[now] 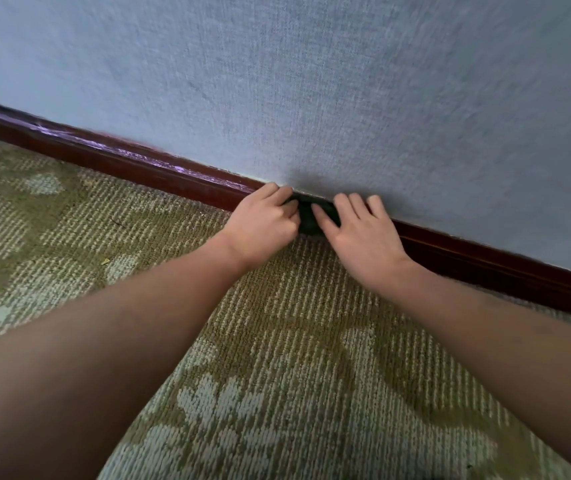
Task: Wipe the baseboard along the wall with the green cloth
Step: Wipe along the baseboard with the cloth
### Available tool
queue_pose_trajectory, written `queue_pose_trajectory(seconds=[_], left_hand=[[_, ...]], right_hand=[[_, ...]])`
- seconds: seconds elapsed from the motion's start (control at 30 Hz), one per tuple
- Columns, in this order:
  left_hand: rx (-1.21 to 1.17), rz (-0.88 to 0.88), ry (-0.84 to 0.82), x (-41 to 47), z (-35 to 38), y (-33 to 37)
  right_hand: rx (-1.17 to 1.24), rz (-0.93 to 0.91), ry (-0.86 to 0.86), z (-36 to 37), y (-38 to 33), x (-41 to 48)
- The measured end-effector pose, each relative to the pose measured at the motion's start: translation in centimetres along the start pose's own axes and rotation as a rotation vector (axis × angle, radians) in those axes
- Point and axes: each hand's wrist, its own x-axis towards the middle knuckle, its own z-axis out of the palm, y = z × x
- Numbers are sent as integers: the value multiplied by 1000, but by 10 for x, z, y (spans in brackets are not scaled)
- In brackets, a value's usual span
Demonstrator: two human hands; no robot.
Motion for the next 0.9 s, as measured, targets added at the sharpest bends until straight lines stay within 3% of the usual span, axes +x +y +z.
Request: queue_pose_trajectory(seconds=[0.3, 0.53, 0.8, 0.9], left_hand=[[-27, -11, -45, -8, -2, -3], [-54, 85, 10, -19, 1, -30], [-85, 8, -100, -24, 6, -19], [-29, 2, -64, -26, 5, -22]], right_hand=[[33, -28, 8, 2, -4, 7], [-30, -67, 24, 1, -15, 22], [26, -61, 12, -1, -21, 27], [24, -38, 46, -5, -22, 24]])
